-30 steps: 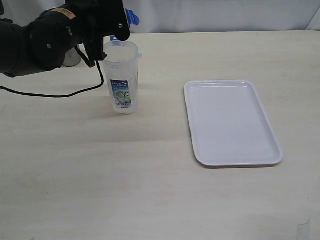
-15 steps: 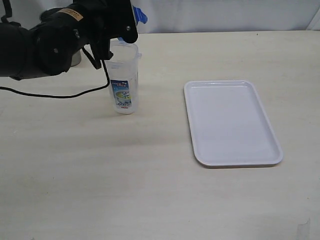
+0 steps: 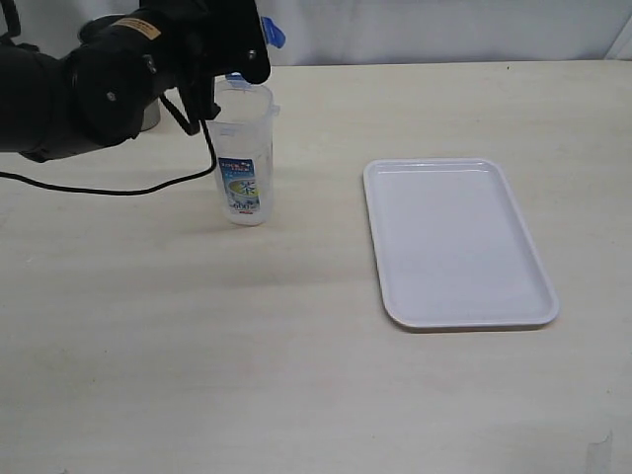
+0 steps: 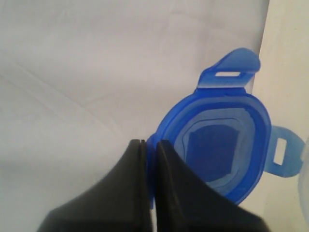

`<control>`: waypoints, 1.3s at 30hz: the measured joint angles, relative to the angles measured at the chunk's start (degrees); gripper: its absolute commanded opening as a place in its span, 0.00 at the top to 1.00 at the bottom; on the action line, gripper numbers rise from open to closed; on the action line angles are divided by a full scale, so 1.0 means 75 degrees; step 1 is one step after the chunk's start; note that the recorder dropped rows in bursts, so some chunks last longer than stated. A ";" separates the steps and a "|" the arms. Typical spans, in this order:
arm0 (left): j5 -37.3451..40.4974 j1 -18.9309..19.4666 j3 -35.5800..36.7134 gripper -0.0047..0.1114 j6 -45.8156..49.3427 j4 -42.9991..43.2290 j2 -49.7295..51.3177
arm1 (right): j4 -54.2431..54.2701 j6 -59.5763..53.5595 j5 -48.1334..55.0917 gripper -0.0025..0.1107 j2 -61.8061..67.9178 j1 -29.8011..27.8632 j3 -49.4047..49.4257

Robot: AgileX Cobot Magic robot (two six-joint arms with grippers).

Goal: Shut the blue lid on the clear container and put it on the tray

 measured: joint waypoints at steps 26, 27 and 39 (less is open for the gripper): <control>0.0405 -0.0116 0.0000 0.96 0.0014 -0.0428 -0.0293 | 0.0000 0.0000 0.0000 0.92 0.0000 0.0000 0.0000; 0.0422 -0.0116 0.0000 0.96 0.0014 -0.0433 -0.0293 | 0.0000 0.0000 0.0000 0.92 0.0000 0.0000 0.0000; 0.0434 -0.0129 0.0000 0.96 0.0377 -0.0798 -0.0293 | 0.0000 0.0000 0.0000 0.92 0.0000 0.0000 0.0000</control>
